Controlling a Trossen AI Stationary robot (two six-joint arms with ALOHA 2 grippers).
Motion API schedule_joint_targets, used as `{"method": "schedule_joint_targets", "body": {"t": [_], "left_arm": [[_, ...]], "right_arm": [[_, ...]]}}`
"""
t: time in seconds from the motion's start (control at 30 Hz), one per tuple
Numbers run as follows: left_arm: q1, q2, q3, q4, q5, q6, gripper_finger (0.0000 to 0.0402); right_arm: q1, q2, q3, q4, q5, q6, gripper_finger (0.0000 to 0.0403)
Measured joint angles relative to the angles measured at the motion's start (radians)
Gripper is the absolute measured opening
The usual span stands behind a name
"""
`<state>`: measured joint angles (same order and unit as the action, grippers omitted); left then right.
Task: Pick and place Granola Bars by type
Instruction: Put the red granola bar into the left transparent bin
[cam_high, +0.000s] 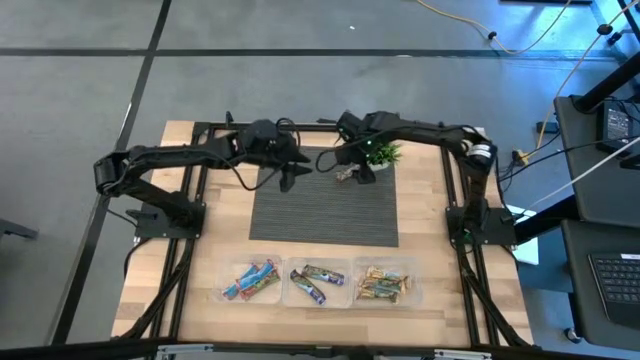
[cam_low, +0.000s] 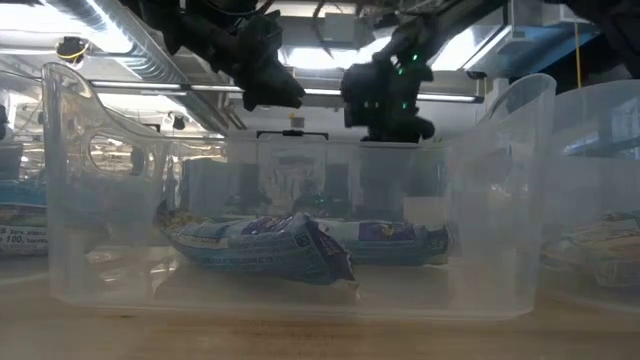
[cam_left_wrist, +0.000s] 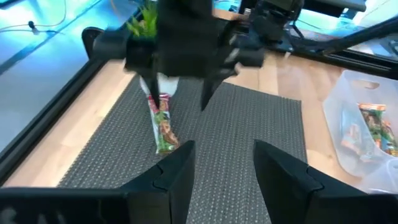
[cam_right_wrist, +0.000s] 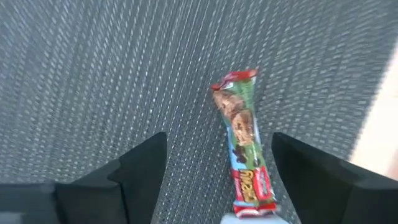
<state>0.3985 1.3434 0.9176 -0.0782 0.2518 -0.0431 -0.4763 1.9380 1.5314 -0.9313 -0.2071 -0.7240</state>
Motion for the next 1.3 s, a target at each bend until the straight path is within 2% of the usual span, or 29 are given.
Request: {"method": "schedule_joint_targets", "body": {"t": [0.1,0.23,0.3,0.6,0.7,1.1,1.3], "left_arm": [[-0.008,0.000,0.000,-0.001,0.001,-0.008,0.0155],[-0.012,0.000,0.000,-0.004,0.000,-0.037,0.0155],[-0.014,0.000,0.000,-0.007,0.001,-0.051,0.0155],[-0.014,0.000,0.000,-0.039,0.000,-0.067,0.0155],[-0.014,0.000,0.000,-0.039,0.000,-0.067,0.0155],[-0.019,0.000,0.000,-0.038,0.012,-0.068,0.0155],[-0.019,-0.018,0.000,-0.093,0.037,-0.106,0.0155]], "right_arm": [[0.000,0.048,0.000,0.016,0.006,-0.016,0.0291],[0.000,0.091,0.000,0.091,0.151,0.005,0.0291],[0.000,0.108,0.000,0.118,0.189,0.007,0.0291],[0.000,0.172,0.000,0.091,0.180,-0.018,0.0277],[0.000,0.183,0.000,0.103,0.180,-0.018,0.0251],[0.001,0.187,0.000,0.104,0.180,-0.018,0.0096],[0.000,0.182,0.001,0.095,0.180,-0.018,0.0050]]}}
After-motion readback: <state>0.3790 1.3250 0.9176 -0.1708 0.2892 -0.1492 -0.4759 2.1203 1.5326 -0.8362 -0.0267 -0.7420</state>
